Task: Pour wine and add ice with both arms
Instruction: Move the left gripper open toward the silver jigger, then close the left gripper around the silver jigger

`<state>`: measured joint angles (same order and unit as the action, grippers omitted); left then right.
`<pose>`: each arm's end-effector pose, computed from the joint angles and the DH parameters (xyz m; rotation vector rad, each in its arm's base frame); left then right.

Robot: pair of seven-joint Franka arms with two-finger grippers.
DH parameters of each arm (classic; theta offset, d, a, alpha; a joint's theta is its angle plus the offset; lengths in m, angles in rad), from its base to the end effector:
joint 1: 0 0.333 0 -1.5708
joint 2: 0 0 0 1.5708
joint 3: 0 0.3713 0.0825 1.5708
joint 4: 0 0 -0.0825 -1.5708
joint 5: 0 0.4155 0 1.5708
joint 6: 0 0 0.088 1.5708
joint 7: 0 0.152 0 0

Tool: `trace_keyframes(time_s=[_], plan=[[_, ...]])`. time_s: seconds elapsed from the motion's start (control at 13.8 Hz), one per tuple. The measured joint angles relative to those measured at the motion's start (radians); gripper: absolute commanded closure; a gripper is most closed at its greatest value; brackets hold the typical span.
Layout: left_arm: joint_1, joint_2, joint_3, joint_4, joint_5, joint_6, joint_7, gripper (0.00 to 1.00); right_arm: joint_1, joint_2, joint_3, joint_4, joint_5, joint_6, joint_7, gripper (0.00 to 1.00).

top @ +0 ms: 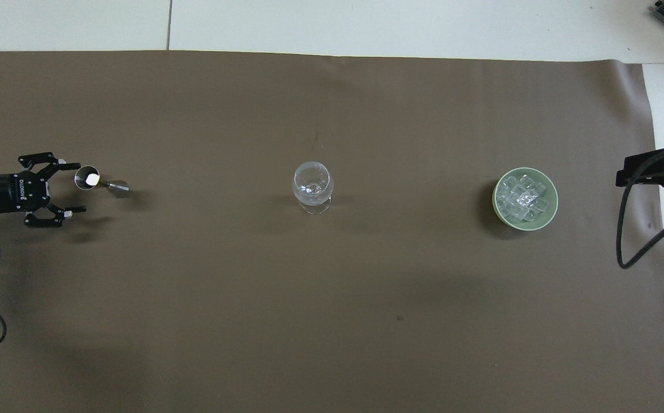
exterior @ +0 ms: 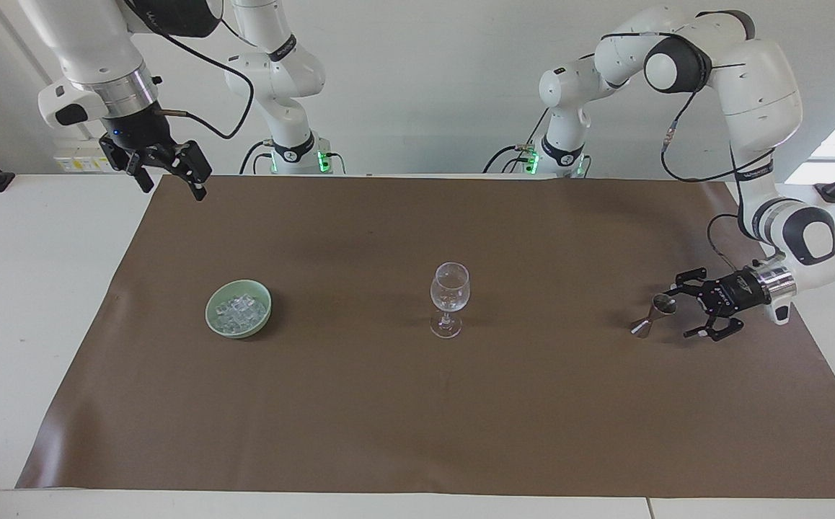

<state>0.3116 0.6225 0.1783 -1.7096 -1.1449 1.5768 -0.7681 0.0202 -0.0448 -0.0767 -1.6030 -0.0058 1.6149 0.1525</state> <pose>0.6521 0.1764 0.2441 1.3500 1.6148 -0.9168 0.5757 -0.0345 0.6485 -3.1229 0.3274 -0.0889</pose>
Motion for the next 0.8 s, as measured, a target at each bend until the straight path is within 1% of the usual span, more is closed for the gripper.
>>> trace_keyframes(time_s=[0.36,0.58,0.8], plan=[[-0.001,0.009,-0.009,-0.101,-0.113,-0.020,0.114,0.00,0.000,0.000,0.000,0.000,0.000,0.000,0.000,0.00],[-0.004,0.008,-0.014,-0.106,-0.153,-0.055,0.122,0.00,0.000,0.000,0.000,0.000,0.000,0.000,0.000,0.00],[-0.004,0.008,-0.015,-0.106,-0.168,-0.061,0.122,0.00,0.000,0.000,0.000,0.000,0.000,0.000,0.000,0.00]])
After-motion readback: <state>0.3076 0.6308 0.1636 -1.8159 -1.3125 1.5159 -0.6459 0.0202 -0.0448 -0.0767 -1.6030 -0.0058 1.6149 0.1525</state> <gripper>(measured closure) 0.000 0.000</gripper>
